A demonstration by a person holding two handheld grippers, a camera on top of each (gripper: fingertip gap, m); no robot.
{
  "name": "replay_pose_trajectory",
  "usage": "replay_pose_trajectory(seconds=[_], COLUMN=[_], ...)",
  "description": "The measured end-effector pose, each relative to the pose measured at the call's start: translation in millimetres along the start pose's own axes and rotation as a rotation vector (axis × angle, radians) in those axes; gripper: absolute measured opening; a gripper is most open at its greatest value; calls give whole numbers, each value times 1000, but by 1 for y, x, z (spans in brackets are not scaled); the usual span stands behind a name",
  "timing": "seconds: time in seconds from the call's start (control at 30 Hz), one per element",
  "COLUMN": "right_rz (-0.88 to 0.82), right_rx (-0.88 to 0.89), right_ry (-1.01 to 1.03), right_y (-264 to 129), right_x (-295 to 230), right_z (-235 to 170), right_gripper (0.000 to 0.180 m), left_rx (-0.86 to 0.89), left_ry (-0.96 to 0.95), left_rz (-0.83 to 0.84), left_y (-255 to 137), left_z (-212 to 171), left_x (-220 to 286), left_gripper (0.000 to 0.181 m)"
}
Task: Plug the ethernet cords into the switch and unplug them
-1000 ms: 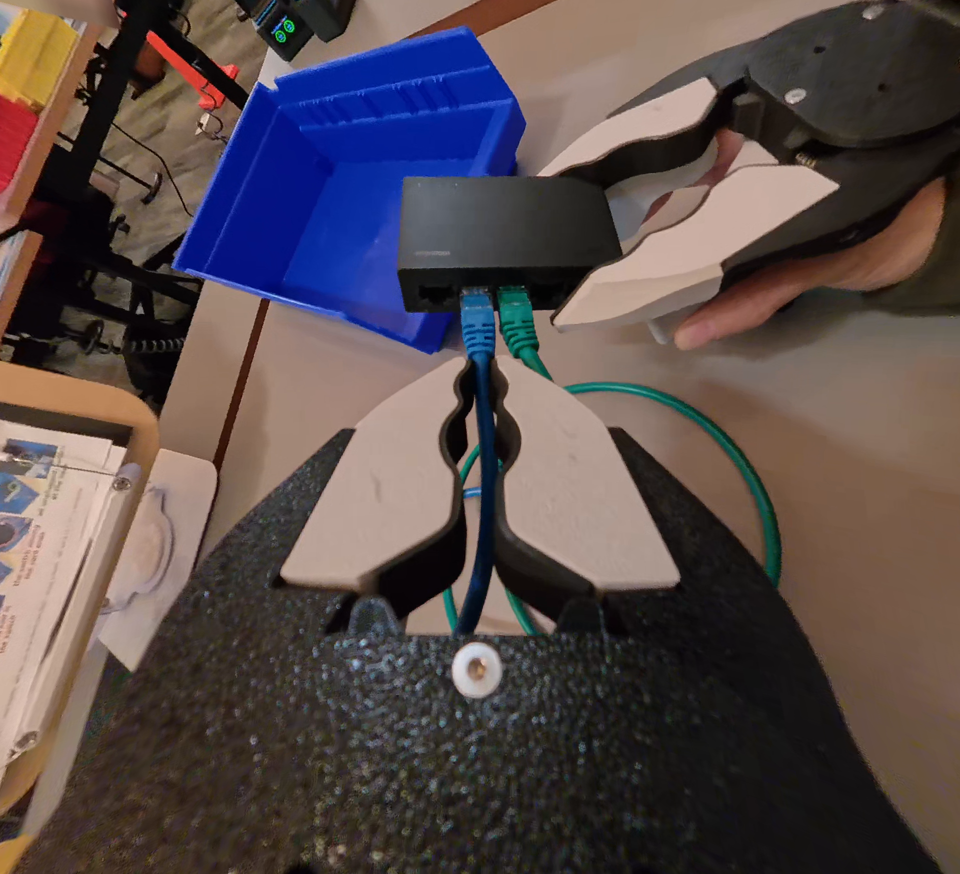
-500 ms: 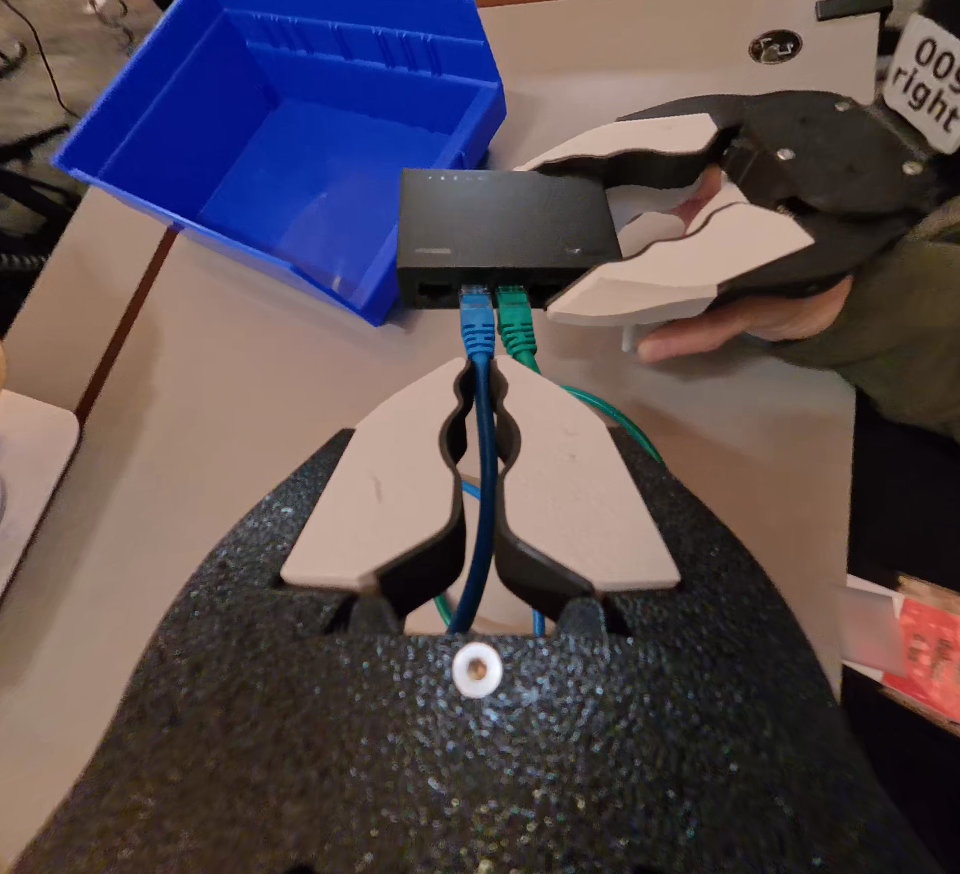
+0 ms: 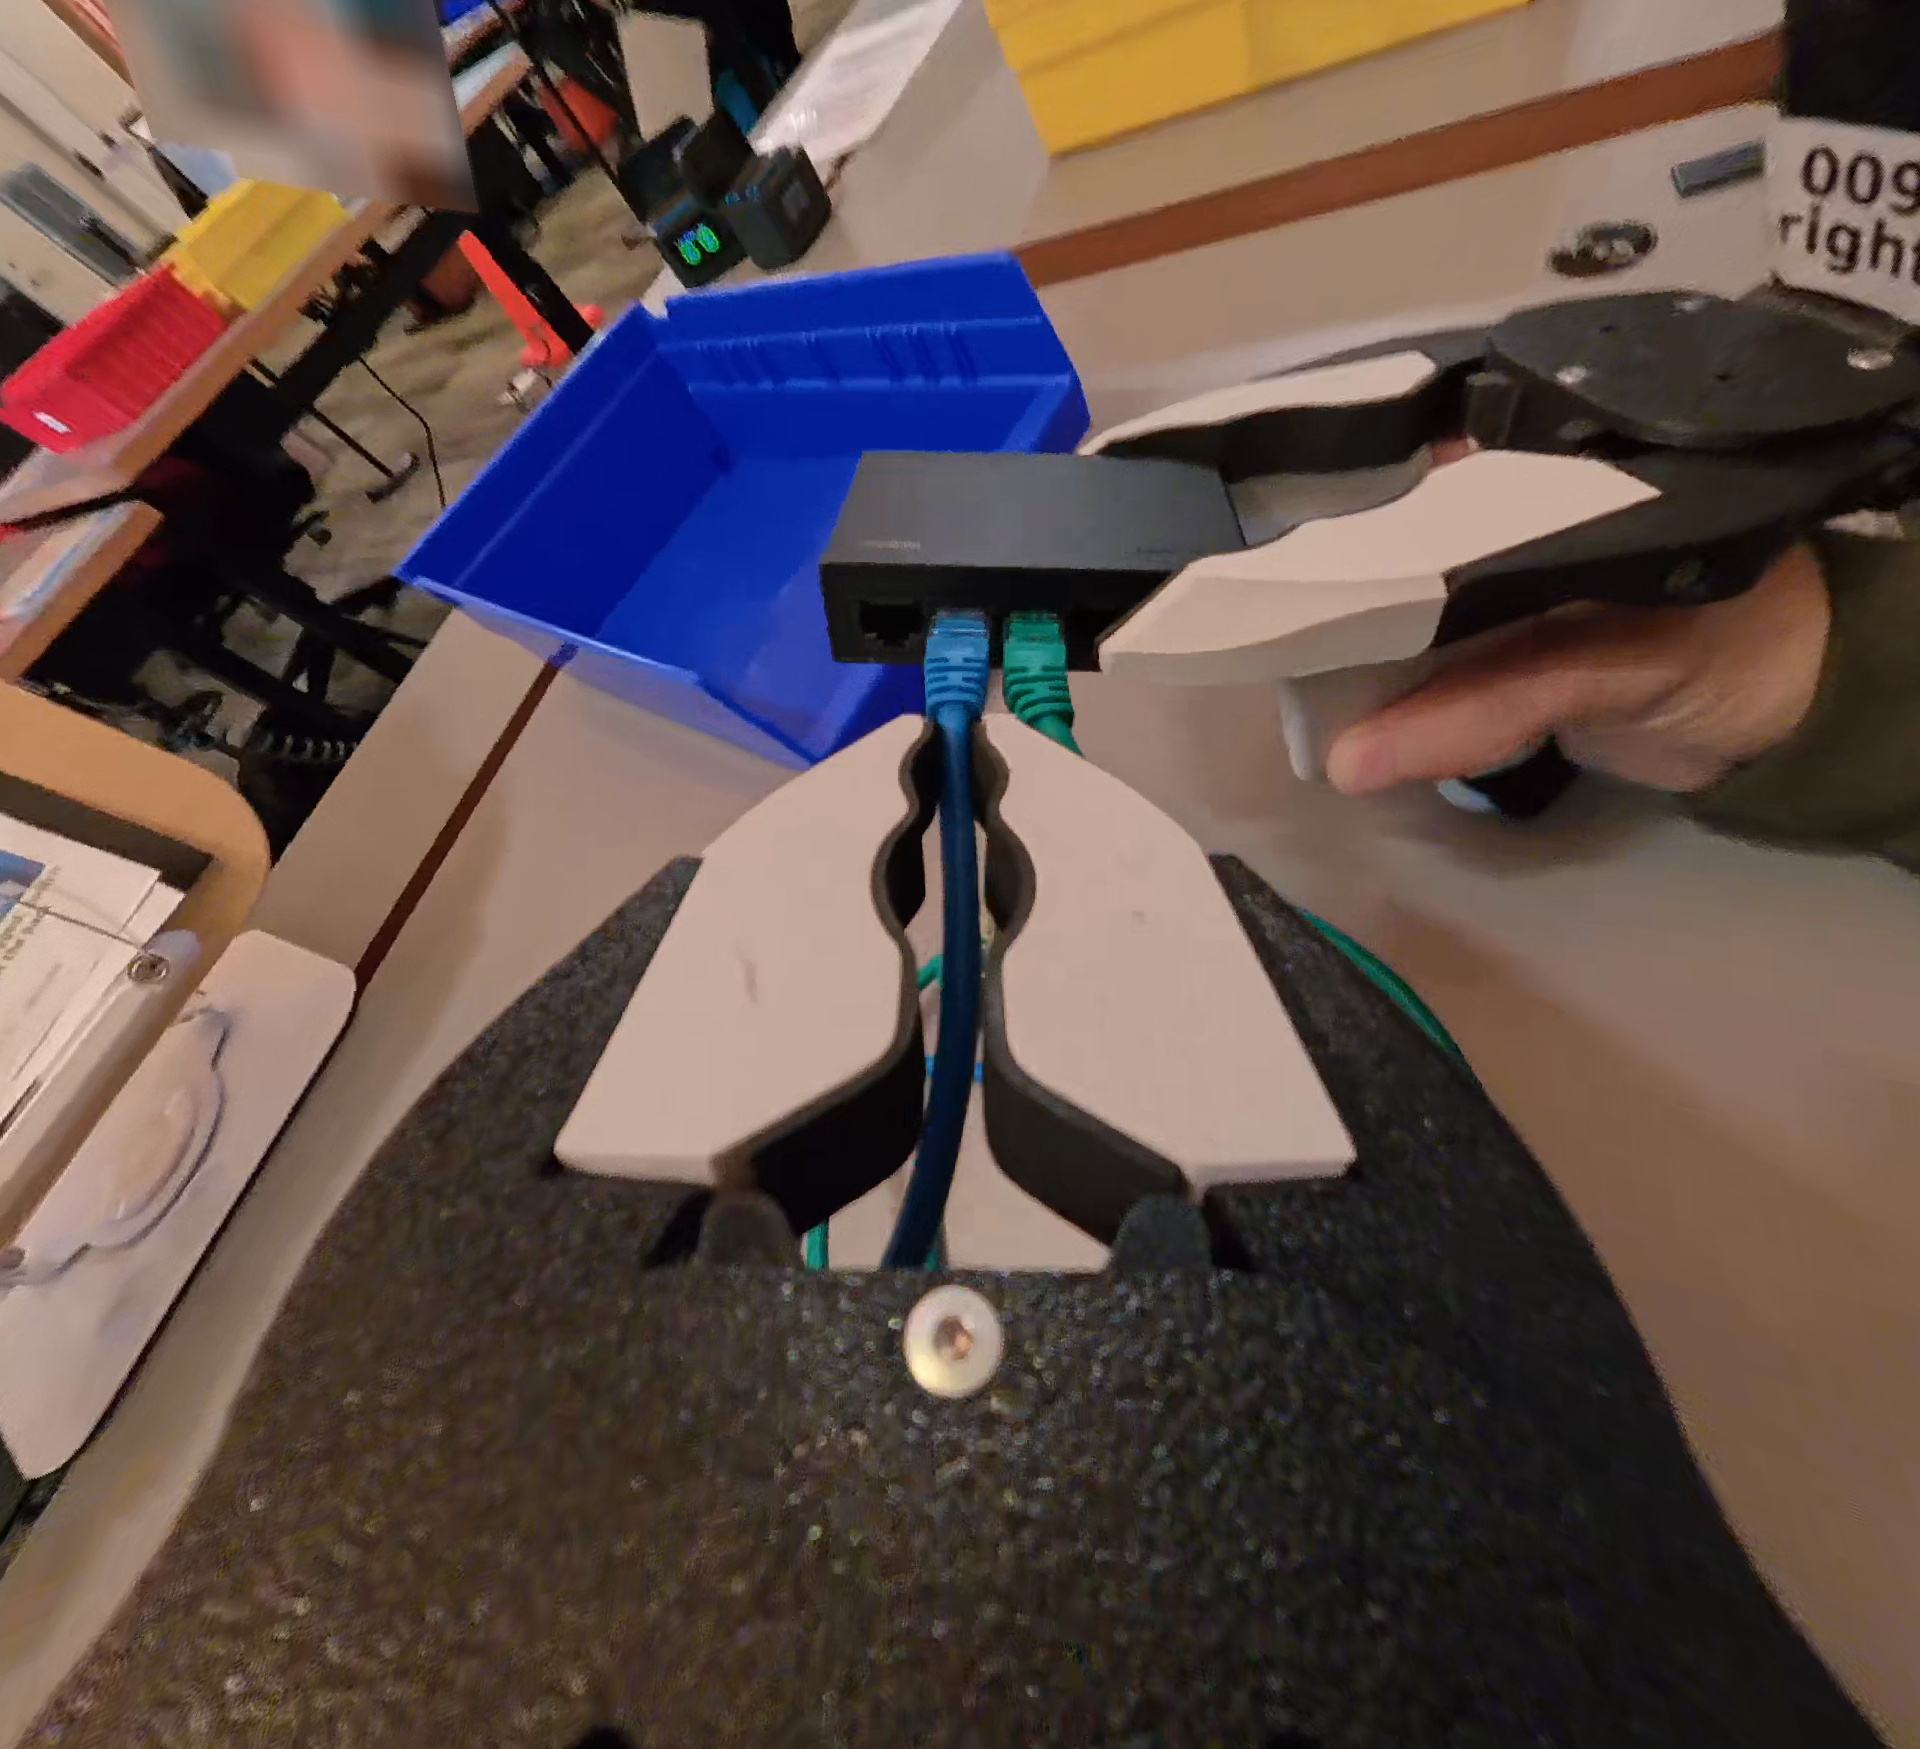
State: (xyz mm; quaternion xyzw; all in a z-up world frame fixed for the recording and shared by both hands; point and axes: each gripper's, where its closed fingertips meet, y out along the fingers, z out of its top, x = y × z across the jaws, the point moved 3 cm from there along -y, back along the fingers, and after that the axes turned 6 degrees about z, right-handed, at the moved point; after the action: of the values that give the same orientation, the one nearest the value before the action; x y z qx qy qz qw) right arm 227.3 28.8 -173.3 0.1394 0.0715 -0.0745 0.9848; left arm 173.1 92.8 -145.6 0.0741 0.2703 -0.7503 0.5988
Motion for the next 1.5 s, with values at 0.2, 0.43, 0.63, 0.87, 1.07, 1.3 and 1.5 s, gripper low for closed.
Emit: replay_pose_trajectory(seconds=[0.2,0.43,0.63,0.87,1.07,1.3,1.5], right_rz=[47,85,141,138,106,103,103], right_rx=[44,52,24,-7,-20,-32,-19], right_ry=[71,67,75,89,108,93,100], right_y=[-5,-5,-1,1,2,2,1], right_x=[3,0,-8,-9,-5,-7,-6], right_z=[3,4,1,-2,-3,-4,-3], right_gripper=[65,65,66,66,65,65,65], left_rx=[147,176,183,128,64,39,47], left_ry=[48,-75,-152,-102,-49,-93,-115], left_rz=[89,31,2,4,-10,1,1], left_y=[-6,-11,-17,-17,-11,-10,-9], left_z=[2,5,4,2,3,-2,-2], left_x=[4,6,4,3,0,1,1], left_gripper=[6,5,5,5,5,5,4])
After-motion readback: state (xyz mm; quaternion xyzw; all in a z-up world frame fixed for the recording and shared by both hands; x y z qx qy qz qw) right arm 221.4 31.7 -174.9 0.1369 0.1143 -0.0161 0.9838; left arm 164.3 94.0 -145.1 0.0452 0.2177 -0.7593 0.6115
